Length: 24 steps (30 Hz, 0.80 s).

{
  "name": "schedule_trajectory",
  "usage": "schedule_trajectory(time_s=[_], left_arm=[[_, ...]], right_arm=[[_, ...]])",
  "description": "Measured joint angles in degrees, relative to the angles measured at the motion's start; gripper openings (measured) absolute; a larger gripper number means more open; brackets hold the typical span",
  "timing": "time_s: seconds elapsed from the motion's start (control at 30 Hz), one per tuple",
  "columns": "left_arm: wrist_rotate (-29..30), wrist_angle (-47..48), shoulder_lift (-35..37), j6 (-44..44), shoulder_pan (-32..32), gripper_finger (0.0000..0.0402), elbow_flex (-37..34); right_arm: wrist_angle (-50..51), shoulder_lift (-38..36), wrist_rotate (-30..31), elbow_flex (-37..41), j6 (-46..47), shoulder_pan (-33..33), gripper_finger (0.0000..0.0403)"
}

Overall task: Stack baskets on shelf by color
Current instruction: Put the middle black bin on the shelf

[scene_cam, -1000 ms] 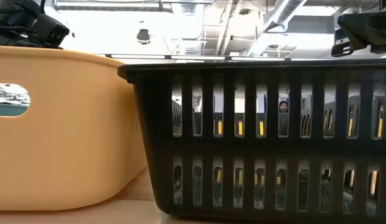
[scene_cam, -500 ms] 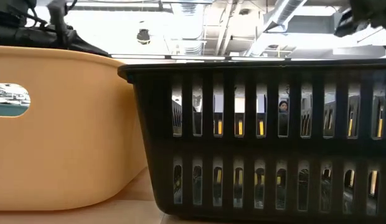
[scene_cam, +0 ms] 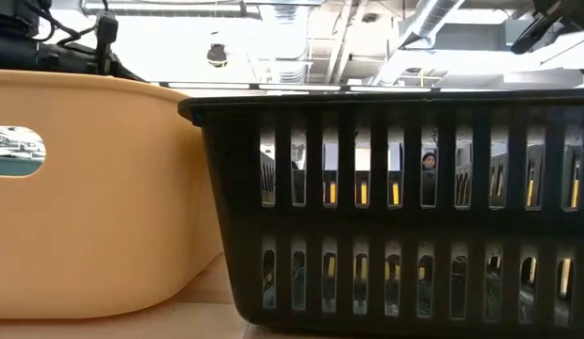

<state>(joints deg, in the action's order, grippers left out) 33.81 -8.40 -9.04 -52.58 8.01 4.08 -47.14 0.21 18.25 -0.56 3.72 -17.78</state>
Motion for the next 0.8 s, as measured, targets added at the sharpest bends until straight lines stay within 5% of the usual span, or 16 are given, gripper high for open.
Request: schedule_trajectory(time_s=[0.33, 0.8], left_arm=[[-2.08, 2.33, -0.02, -1.99, 0.0, 0.0, 0.07], [-6.15, 7.97, -0.02, 8.77, 0.0, 0.0, 0.11]], right_arm=[[0.58, 0.0, 1.53, 0.0, -1.2, 0.37, 0.0043], [2.58, 0.0, 1.67, 0.0, -1.13, 0.37, 0.0043]])
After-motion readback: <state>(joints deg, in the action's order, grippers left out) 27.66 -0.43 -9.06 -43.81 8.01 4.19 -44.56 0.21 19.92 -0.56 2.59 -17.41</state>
